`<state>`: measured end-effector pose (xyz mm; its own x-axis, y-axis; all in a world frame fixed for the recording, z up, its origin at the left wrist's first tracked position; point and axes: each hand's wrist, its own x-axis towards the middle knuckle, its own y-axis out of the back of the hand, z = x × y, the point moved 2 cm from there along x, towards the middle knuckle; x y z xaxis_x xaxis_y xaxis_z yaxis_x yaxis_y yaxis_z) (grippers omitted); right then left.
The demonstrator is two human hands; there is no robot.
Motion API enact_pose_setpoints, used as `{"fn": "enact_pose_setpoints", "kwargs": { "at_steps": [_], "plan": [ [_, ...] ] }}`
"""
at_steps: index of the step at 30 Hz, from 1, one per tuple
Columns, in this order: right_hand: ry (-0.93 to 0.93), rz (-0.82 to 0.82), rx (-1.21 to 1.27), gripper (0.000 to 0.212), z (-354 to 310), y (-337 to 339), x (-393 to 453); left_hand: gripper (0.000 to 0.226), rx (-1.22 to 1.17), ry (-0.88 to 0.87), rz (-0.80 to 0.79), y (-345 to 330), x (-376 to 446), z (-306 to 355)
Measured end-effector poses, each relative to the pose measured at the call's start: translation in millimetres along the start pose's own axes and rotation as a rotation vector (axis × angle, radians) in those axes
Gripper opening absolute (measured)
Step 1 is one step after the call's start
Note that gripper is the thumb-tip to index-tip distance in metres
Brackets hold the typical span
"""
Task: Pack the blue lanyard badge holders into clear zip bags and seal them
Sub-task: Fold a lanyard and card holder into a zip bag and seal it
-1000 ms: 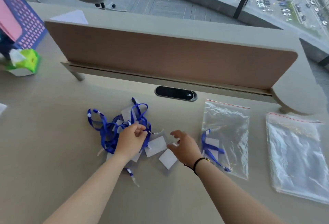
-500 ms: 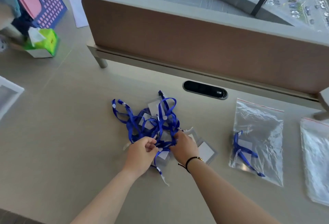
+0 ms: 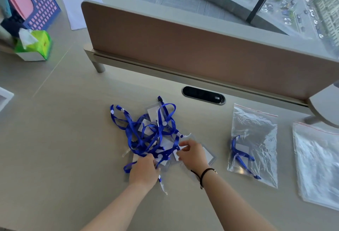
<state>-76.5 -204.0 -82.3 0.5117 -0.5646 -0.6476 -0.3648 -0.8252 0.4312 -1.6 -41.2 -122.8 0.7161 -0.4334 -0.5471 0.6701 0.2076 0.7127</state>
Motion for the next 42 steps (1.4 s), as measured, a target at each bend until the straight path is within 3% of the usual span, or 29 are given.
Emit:
{"fn": "enact_pose_setpoints", "kwargs": {
  "at_steps": [6,8,11,13,14,15,17,20,22,24,28,31,35,39,41,42],
  "plan": [
    [0.151,0.071,0.162,0.020,-37.6,37.2,-42.0,0.014,-0.153,-0.010,0.126,28.6,-9.6,12.9],
    [0.223,0.031,0.211,0.021,-57.3,47.4,-56.2,0.034,-0.311,-0.152,0.143,47.7,-20.2,28.6],
    [0.335,-0.127,0.325,0.024,-84.8,55.9,-76.4,0.069,-0.444,-0.508,-0.042,77.4,-42.4,67.1],
    [0.389,-0.214,0.459,0.025,-98.1,63.7,-86.0,0.047,-0.496,-0.634,-0.124,89.8,-49.4,87.8],
    [0.403,-0.241,0.556,0.025,-103.0,69.5,-88.4,0.022,-0.569,-0.605,-0.157,95.4,-49.8,94.9],
    [0.409,-0.257,0.661,0.023,-106.4,76.3,-89.3,0.012,-0.655,-0.566,-0.206,101.4,-49.9,100.4],
    [0.402,-0.239,0.842,0.017,-106.7,91.2,-85.5,0.037,-0.800,-0.484,-0.259,112.1,-50.3,104.8],
    [0.327,-0.150,0.916,0.018,-85.9,105.0,-65.6,0.042,-1.013,-0.322,-0.337,120.0,-51.0,103.3],
    [0.221,-0.101,0.792,0.020,-61.9,102.1,-48.2,0.041,-1.009,-0.251,-0.345,121.4,-49.4,99.5],
    [0.091,-0.035,0.501,0.020,-30.3,92.0,-27.0,0.037,-0.967,-0.239,-0.337,117.4,-46.9,95.7],
    [-0.046,0.034,-0.268,0.057,29.8,70.6,8.2,0.033,-0.962,-0.236,-0.325,109.2,-49.2,96.0],
    [-0.079,0.078,-0.585,0.086,51.5,58.4,17.0,0.034,-0.925,-0.234,-0.316,102.3,-48.9,96.6],
    [-0.075,0.181,-0.758,0.097,53.2,49.8,25.1,0.020,-0.918,-0.208,-0.307,94.4,-48.6,97.9],
    [-0.137,0.167,-0.806,0.103,53.2,49.4,30.7,0.016,-0.916,-0.184,-0.281,88.6,-50.6,101.4],
    [-0.131,0.120,-0.818,0.092,52.0,51.4,30.9,0.017,-0.936,-0.161,-0.263,87.9,-51.8,103.4],
    [-0.109,0.089,-0.782,0.076,50.5,52.7,30.5,0.017,-0.953,-0.152,-0.252,88.1,-51.9,104.5]
  ]
}}
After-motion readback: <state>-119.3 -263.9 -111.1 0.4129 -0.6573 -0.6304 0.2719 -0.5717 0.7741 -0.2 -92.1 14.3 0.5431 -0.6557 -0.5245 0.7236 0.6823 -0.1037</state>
